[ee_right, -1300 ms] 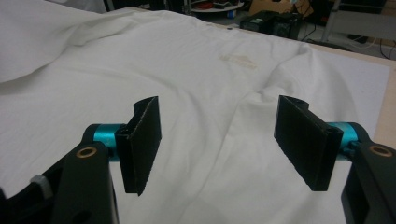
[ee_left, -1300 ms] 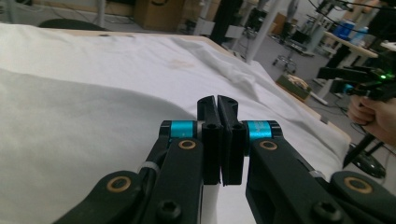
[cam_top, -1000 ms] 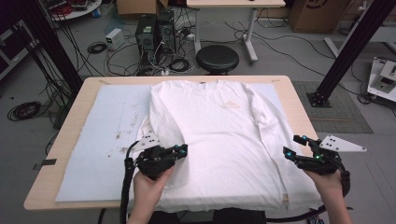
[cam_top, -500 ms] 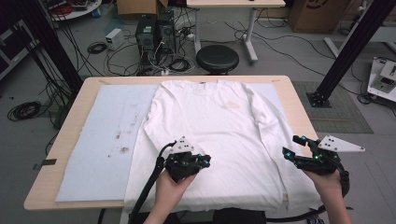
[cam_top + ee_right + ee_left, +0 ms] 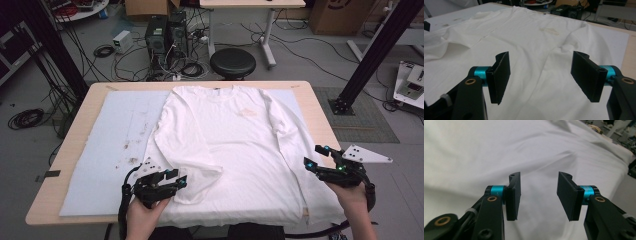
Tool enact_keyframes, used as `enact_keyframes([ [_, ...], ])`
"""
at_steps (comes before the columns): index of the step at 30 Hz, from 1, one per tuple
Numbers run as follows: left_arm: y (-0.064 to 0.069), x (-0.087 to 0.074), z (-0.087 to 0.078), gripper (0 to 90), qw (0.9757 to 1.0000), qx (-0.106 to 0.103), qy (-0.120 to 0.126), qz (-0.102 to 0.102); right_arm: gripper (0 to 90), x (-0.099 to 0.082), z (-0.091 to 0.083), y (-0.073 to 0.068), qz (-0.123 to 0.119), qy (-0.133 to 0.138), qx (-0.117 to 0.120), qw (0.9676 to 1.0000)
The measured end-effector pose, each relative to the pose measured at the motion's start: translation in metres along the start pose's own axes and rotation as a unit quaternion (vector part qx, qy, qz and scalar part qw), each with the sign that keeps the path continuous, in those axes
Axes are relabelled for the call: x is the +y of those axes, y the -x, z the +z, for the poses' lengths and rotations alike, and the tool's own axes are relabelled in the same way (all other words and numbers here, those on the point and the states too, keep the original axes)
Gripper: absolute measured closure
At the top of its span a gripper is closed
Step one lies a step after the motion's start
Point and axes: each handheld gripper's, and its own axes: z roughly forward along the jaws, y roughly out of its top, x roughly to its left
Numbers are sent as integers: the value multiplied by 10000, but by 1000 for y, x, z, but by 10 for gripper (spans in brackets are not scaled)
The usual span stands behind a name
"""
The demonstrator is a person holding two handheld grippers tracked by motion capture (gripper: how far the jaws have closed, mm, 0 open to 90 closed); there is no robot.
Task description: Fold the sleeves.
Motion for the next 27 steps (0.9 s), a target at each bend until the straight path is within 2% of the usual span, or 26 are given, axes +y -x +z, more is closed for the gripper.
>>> enact_keyframes([
  [1,-4,-5,1,542,9998,9,-74,-166,319,0,1,-1,1,-14,7,10000],
  [3,-6,-13,6,544,9991,15,-306,-292,319,1,2,-2,-12,-35,27,10000],
  [4,-2,-18,10,553,9985,41,-478,-273,319,1,3,-2,-55,-20,30,10000],
  [6,0,-19,13,666,9982,27,-562,-211,320,1,3,-2,-40,-29,31,10000],
  [7,3,-20,15,666,9981,14,-606,-124,320,1,3,-2,-40,-29,31,10000],
  [8,5,-20,16,848,9981,24,-618,-34,320,0,3,-2,-17,-41,24,10000],
  [9,7,-19,16,884,9976,-146,-676,-20,320,0,2,-1,-40,-30,19,10000],
  [10,7,-19,16,889,9976,-146,-676,-20,320,0,2,-1,-40,-30,19,10000],
  [12,9,-18,13,892,9979,-291,-583,-20,321,0,0,-1,-22,-10,12,10000],
  [13,13,-14,7,892,9979,-465,-430,131,321,0,-1,-1,-12,-6,-6,10000],
  [14,13,-14,7,892,9979,-465,-430,131,321,0,-2,0,-20,9,-12,10000],
  [15,18,-11,3,892,9976,-530,-359,258,321,0,-2,0,-20,9,-12,10000],
  [16,29,-2,-5,892,9958,-666,-185,596,321,0,-3,0,-2,7,-29,10000],
  [17,29,-2,-5,892,9958,-666,-185,596,321,0,-3,0,-16,11,-31,10000],
  [18,36,3,-9,892,9943,-722,-137,777,321,-1,-3,0,0,4,-34,10000],
  [19,50,12,-15,892,9900,-906,-47,1077,321,-1,-3,0,-11,0,-37,10000],
  [20,50,12,-15,892,9900,-906,-47,1077,321,-1,-3,0,-6,-2,-35,10000],
  [22,64,20,-17,892,9842,-1158,-5,1336,321,0,-2,-1,-12,-3,-31,10000],
  [24,79,27,-15,892,9775,-1420,-40,1556,321,0,-1,-1,-1,-11,-26,10000],
  [25,93,33,-9,892,9680,-1709,-175,1829,321,0,0,-2,-21,-23,-1,10000],
  [26,93,33,-9,892,9680,-1709,-175,1829,321,0,0,-2,-21,-23,-1,10000],
  [27,100,34,-5,892,9632,-1835,-275,1942,322,0,1,-2,-19,-28,-7,10000],
])
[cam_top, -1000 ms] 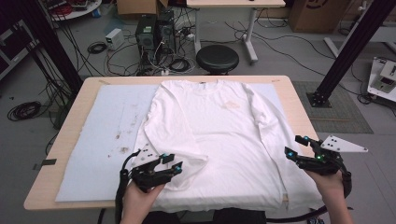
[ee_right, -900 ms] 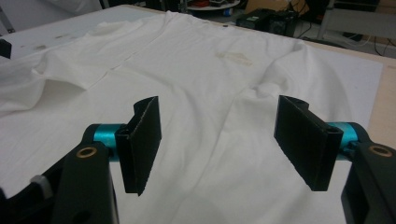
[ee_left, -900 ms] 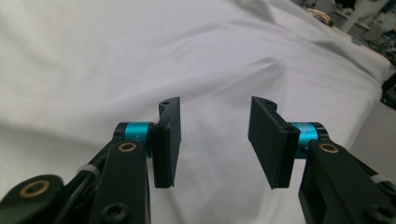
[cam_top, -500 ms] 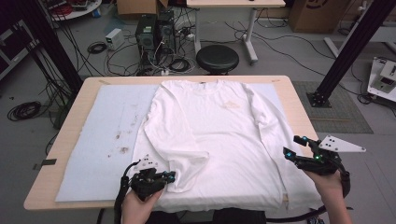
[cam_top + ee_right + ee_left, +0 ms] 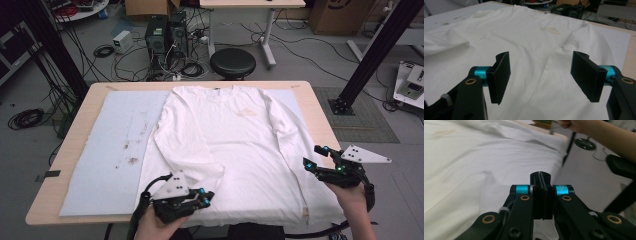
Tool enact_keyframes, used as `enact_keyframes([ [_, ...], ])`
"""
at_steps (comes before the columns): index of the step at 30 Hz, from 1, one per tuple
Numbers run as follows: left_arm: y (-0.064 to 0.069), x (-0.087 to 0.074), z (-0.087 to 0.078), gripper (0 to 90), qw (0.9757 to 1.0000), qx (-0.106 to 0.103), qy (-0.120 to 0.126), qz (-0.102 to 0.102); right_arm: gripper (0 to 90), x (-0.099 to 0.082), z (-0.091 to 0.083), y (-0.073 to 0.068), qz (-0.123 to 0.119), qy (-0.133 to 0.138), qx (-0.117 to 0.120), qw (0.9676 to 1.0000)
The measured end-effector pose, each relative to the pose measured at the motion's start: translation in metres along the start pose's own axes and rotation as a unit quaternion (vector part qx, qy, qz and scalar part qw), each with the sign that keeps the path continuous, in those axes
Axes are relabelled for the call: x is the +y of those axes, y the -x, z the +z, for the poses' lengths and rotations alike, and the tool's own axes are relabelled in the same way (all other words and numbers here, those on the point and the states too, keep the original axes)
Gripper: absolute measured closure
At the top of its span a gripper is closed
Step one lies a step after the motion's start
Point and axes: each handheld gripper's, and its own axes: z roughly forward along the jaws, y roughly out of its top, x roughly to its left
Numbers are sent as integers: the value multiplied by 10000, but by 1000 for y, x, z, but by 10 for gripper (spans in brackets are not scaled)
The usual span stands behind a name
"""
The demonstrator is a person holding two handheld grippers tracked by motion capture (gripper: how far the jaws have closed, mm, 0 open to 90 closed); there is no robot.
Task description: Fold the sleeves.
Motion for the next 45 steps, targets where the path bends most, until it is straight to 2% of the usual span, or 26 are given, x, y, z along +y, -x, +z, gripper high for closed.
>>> enact_keyframes([
  [1,3,3,6,892,9997,-171,-133,86,322,0,0,0,-14,-6,7,10000],
  [3,8,6,19,896,9973,-566,-403,229,322,0,0,0,-20,-10,8,10000],
  [5,10,4,28,896,9918,-1062,-644,303,322,0,0,0,-39,2,3,10000],
  [6,12,2,31,891,9901,-1169,-679,369,322,-1,-2,0,8,-11,-4,10000],
  [7,12,0,31,870,9900,-1172,-652,440,322,-1,-3,1,3,5,-27,10000],
  [8,11,-2,30,870,9917,-1088,-544,424,322,-1,-3,1,3,5,-27,10000],
  [9,8,-4,27,823,9938,-961,-434,340,322,-2,-4,1,15,4,-30,10000],
  [10,4,-6,24,794,9960,-784,-342,242,322,-2,-5,3,8,29,-44,10000],
  [12,-6,-11,15,767,9995,-208,-220,-48,322,-3,-6,3,49,26,-75,10000],
  [14,-17,-19,8,767,9990,172,-224,-338,322,-3,-6,4,40,35,-81,10000],
  [15,-26,-31,6,756,9959,381,-309,-761,322,-3,-6,4,37,40,-77,10000],
  [16,-26,-31,6,737,9959,381,-309,-761,322,-3,-6,4,37,40,-77,10000],
  [17,-30,-42,10,734,9931,522,-542,-897,322,-3,-5,4,45,21,-77,10000],
  [18,-31,-45,14,729,9918,604,-660,-917,322,-3,-4,4,40,20,-73,10000],
  [19,-31,-45,14,718,9918,604,-660,-917,322,-3,-4,4,40,20,-73,10000],
  [20,-32,-50,20,712,9898,585,-830,-1003,322,-2,-3,3,22,-1,-64,10000],
  [21,-32,-53,27,712,9890,490,-929,-1041,322,-2,-3,2,19,-4,-48,10000],
  [24,-29,-56,46,714,9868,336,-1229,-997,322,-2,-2,2,18,-6,-39,10000],
  [25,-26,-53,56,714,9888,76,-1168,-924,322,-2,-2,2,18,-11,-43,10000],
  [26,-26,-53,56,714,9888,76,-1168,-924,322,-2,-2,2,18,-11,-43,10000],
  [29,-24,-47,70,714,9899,-302,-1110,-827,322,-3,-2,3,20,-28,-40,10000],
  [35,-19,-40,94,677,9883,-854,-1026,-740,322,-4,-4,3,33,-18,-60,10000],
  [40,-17,-36,82,609,9928,-797,-725,-521,322,-6,-7,6,63,-22,-101,9999],
  [41,-20,-36,69,594,9953,-653,-533,-480,322,-6,-7,6,85,-22,-123,9999],
  [42,-20,-36,69,580,9953,-653,-533,-480,322,-6,-7,6,85,-22,-123,9999],
  [45,-29,-36,47,559,9982,-335,-231,-431,325,-6,-8,6,101,-29,-150,9998],
])
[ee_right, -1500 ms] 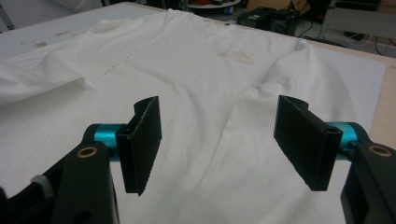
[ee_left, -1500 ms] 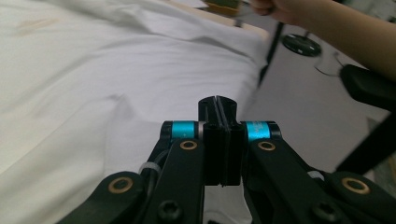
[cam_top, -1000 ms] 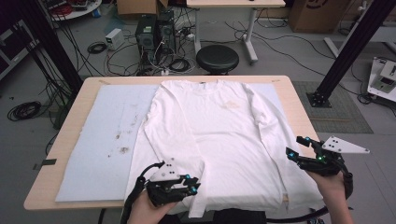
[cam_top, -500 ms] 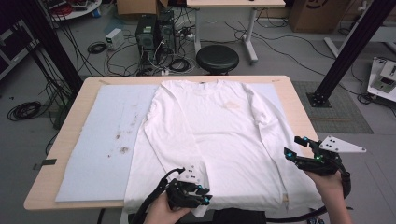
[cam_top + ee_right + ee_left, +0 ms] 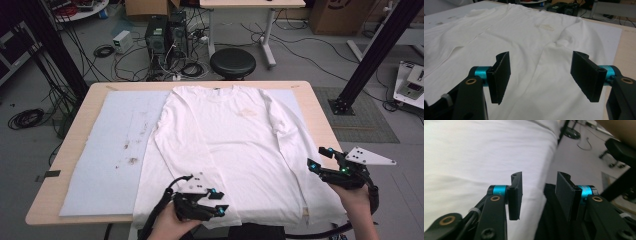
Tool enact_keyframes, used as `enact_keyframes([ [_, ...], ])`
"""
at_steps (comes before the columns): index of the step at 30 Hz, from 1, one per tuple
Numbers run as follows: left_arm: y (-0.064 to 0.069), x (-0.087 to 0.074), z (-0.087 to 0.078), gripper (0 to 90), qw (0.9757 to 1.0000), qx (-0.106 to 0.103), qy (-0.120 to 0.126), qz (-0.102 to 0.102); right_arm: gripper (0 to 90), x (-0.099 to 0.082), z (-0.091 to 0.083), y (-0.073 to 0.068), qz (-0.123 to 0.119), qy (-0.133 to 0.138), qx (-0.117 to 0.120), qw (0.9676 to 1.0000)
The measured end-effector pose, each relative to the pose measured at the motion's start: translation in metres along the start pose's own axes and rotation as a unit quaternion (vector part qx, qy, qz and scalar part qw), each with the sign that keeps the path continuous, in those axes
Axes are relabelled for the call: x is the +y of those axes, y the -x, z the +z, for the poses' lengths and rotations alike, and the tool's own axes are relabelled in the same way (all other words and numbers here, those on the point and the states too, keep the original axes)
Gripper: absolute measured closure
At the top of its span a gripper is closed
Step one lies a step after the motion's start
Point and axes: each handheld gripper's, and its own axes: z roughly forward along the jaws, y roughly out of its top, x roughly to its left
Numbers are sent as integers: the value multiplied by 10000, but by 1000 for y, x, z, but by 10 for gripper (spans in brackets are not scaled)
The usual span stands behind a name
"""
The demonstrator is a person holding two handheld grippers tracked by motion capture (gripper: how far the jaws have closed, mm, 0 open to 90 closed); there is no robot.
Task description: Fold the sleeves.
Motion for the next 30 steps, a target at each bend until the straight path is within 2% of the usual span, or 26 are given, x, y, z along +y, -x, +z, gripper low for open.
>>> enact_keyframes([
  [4,-11,-4,-30,539,9981,517,341,41,328,0,1,-1,9,-37,-21,10000],
  [7,-22,-11,-57,538,9937,961,577,42,337,0,1,-2,15,-84,-52,10000],
  [10,-33,-19,-80,513,9881,1361,709,30,343,-1,1,-3,9,-117,-75,9999],
  [15,-46,-34,-112,480,9810,1674,982,44,362,-12,-7,-6,17,-350,-220,9991],
  [18,-53,-40,-126,460,9761,1885,1076,104,370,-18,-12,-4,29,-423,-255,9988],
  [21,-60,-46,-139,433,9715,2073,1143,69,378,-26,-21,-2,91,-517,-339,9980],
  [22,-60,-46,-139,421,9715,2073,1143,69,378,-26,-21,-2,91,-517,-339,9980],
  [23,-62,-52,-146,421,9675,2199,1251,1,386,-29,-24,-1,120,-549,-381,9977],
  [25,-64,-57,-152,420,9643,2274,1356,-53,445,-45,-43,0,231,-640,-553,9961],
  [27,-65,-61,-156,420,9625,2330,1389,-78,456,-49,-49,0,268,-672,-599,9956],
  [30,-66,-64,-158,420,9619,2349,1394,-77,498,-64,-65,2,421,-698,-761,9938],
])
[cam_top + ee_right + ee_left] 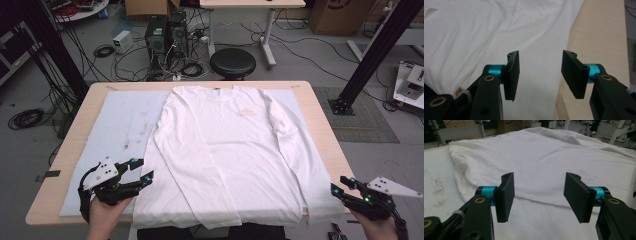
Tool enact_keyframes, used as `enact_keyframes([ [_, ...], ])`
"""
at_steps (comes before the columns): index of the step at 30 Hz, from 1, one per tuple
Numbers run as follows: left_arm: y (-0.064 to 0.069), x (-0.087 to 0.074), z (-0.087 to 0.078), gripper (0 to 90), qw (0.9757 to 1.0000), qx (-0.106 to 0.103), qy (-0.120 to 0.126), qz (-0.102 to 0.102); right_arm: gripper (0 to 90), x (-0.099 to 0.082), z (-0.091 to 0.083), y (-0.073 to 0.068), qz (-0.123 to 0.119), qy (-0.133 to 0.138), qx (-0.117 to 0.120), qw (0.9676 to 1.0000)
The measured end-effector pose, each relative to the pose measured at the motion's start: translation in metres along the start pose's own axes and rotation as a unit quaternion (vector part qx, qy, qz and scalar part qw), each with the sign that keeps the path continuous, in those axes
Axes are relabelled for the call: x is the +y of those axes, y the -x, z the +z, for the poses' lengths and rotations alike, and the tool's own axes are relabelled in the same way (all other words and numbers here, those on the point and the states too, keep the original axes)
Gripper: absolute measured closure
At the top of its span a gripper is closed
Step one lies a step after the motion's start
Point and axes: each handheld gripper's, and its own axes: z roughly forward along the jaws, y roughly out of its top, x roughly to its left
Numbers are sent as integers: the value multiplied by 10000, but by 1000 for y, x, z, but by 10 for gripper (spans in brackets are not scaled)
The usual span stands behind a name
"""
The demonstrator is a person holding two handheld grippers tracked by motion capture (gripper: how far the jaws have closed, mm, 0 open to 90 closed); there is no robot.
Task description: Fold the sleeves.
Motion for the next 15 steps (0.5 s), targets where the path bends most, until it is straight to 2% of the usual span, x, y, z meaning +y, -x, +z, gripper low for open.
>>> enact_keyframes([
  [5,0,-1,-2,419,10000,-33,8,-20,569,-25,-18,5,315,-95,-112,9994],
  [10,-1,-1,-3,417,10000,-86,30,-40,587,-44,-23,10,566,-114,82,9983],
  [15,0,-2,-3,417,9999,-130,13,-56,599,-51,-21,10,621,-113,176,9978],
])
